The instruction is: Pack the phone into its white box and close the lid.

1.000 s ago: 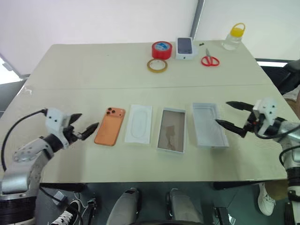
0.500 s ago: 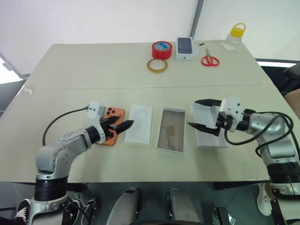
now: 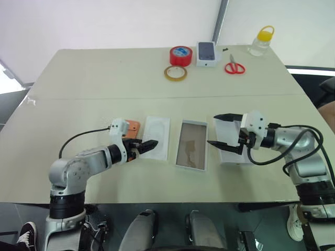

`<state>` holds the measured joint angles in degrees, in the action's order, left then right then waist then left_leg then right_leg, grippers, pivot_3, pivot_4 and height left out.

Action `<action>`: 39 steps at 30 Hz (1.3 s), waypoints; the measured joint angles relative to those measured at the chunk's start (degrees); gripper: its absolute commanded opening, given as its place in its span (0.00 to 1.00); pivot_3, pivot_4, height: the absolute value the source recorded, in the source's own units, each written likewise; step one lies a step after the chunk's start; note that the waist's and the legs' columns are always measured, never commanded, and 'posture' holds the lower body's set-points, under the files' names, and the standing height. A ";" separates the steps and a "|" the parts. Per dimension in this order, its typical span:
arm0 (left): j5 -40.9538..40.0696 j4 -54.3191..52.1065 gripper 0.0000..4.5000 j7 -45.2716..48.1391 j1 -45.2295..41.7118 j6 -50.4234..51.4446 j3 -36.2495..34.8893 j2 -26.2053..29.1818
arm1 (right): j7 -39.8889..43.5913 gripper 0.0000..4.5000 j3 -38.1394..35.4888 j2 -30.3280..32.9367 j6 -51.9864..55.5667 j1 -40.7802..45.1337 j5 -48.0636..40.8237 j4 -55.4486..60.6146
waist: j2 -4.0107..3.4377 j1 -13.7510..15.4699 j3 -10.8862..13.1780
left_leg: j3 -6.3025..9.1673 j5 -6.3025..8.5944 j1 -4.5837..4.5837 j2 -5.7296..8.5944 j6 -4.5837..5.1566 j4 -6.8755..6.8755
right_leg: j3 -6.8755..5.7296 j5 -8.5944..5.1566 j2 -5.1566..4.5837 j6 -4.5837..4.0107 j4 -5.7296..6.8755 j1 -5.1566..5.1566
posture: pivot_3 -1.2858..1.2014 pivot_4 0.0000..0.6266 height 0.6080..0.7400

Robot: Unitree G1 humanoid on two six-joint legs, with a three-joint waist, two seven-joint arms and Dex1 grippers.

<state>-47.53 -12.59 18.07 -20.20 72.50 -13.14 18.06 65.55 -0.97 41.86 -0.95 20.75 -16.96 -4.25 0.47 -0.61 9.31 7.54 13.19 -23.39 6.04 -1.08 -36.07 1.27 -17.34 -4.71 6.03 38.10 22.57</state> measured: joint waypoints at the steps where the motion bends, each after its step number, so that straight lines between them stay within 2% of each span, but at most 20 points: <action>1: -0.37 1.14 0.98 -0.43 -0.94 0.89 -0.20 -0.49 | 0.00 0.99 0.00 0.00 -0.16 0.06 0.05 -0.01 | 0.00 0.02 0.00 | 0.00 0.00 0.00 0.00 0.00 -0.01 | 0.00 0.00 0.00 0.00 0.00 0.00 | 0.52 0.24 1.00; 5: -0.54 2.77 0.98 -1.36 -3.05 3.00 -0.47 -0.91 | -0.12 0.99 0.00 0.00 -0.50 0.26 0.19 -0.02 | 0.01 -0.01 0.00 | 0.00 -0.12 0.00 0.01 -0.21 -0.01 | 0.00 0.00 0.00 0.01 0.00 -0.02 | 0.52 0.24 1.00; 7: -0.56 3.09 0.86 -1.84 -3.15 3.41 -0.99 -1.52 | -0.35 1.00 0.00 0.00 -0.51 0.26 0.31 -0.01 | 0.00 0.00 -0.01 | 0.00 -0.12 0.00 0.01 -0.21 -0.01 | 0.00 0.00 0.00 0.01 0.00 -0.02 | 0.52 0.24 1.00; 9: -0.35 3.86 0.67 -2.35 -3.15 3.56 -1.05 -1.82 | -0.52 1.00 0.00 0.00 -0.51 0.25 0.36 0.01 | 0.00 0.00 -0.01 | 0.00 -0.12 0.00 0.01 -0.21 -0.01 | 0.00 0.00 0.00 0.00 0.00 -0.02 | 0.52 0.24 1.00; 14: 0.60 5.19 0.09 -3.08 -3.08 4.63 -0.76 -2.39 | -0.73 1.00 0.00 0.00 -0.51 0.25 0.37 0.11 | 0.01 0.02 -0.01 | 0.00 -0.12 0.00 0.01 -0.22 -0.01 | 0.00 0.00 -0.01 0.00 0.00 -0.01 | 0.52 0.24 1.00; 15: 0.69 5.39 0.01 -3.14 -3.07 4.66 -0.70 -2.43 | -0.73 1.00 0.00 0.01 -0.51 0.24 0.37 0.13 | 0.01 -0.01 0.00 | 0.00 -0.12 0.00 0.01 -0.22 -0.01 | 0.00 0.00 0.00 0.00 0.00 -0.01 | 0.52 0.24 1.00; 19: 0.56 5.31 0.01 -3.22 -3.16 4.75 -0.89 -2.79 | -0.10 1.00 0.00 0.20 0.37 -0.64 -0.37 2.36 | 0.02 -0.04 -0.01 | 0.01 -0.12 0.00 0.00 -0.21 0.00 | 0.00 0.00 0.00 0.00 0.00 -0.02 | 0.52 0.24 1.00; 24: 0.50 5.31 0.01 -3.21 -3.17 4.69 -1.30 -2.99 | 1.44 1.00 0.54 0.19 6.73 -4.38 -4.88 9.84 | 0.02 -0.04 -0.01 | 0.01 -0.11 0.00 -0.01 -0.19 -0.01 | 0.00 0.00 0.00 0.01 0.00 -0.01 | 0.52 0.24 1.00; 27: 0.16 5.31 0.01 -3.23 -3.27 4.65 -2.02 -3.00 | 1.67 1.00 4.06 0.03 10.82 -7.96 -5.76 16.36 | 0.02 -0.08 -0.01 | 0.02 -0.05 0.00 -0.01 -0.09 0.00 | 0.01 0.00 0.00 0.01 -0.01 0.00 | 0.52 0.24 1.00; 32: -0.57 4.96 0.01 -3.57 -4.70 4.45 -4.61 -2.52 | -1.04 1.00 11.60 -0.75 11.28 -10.14 0.96 18.44 | 0.04 0.01 0.00 | 0.02 -0.08 -0.01 0.01 -0.14 -0.02 | 0.00 0.00 0.00 0.01 0.00 0.00 | 0.52 0.24 1.00; 36: -0.42 3.42 0.01 -3.45 -4.91 2.80 -4.54 -1.85 | -2.84 1.00 14.43 -1.66 11.34 -9.15 4.79 16.94 | 0.07 0.00 0.01 | 0.02 -0.16 -0.02 0.01 -0.28 0.00 | 0.00 0.00 0.00 0.01 -0.01 0.02 | 0.52 0.24 1.00; 39: -0.44 3.04 0.00 -3.63 -5.02 1.97 -4.65 -2.00 | -2.12 0.82 16.20 -1.36 11.32 -7.87 6.74 15.41 | 0.08 0.03 0.02 | 0.02 -0.16 -0.01 0.01 -0.28 -0.01 | -0.01 -0.01 0.00 0.01 -0.01 0.00 | 0.52 0.24 1.00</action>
<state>-47.96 -9.56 14.44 -25.23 74.48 -17.79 16.06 63.44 15.23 40.50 10.37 12.88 -10.21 11.16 0.55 -0.59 9.32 7.55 13.03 -23.40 6.05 -1.36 -36.08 1.26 -17.35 -4.71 6.04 38.09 22.57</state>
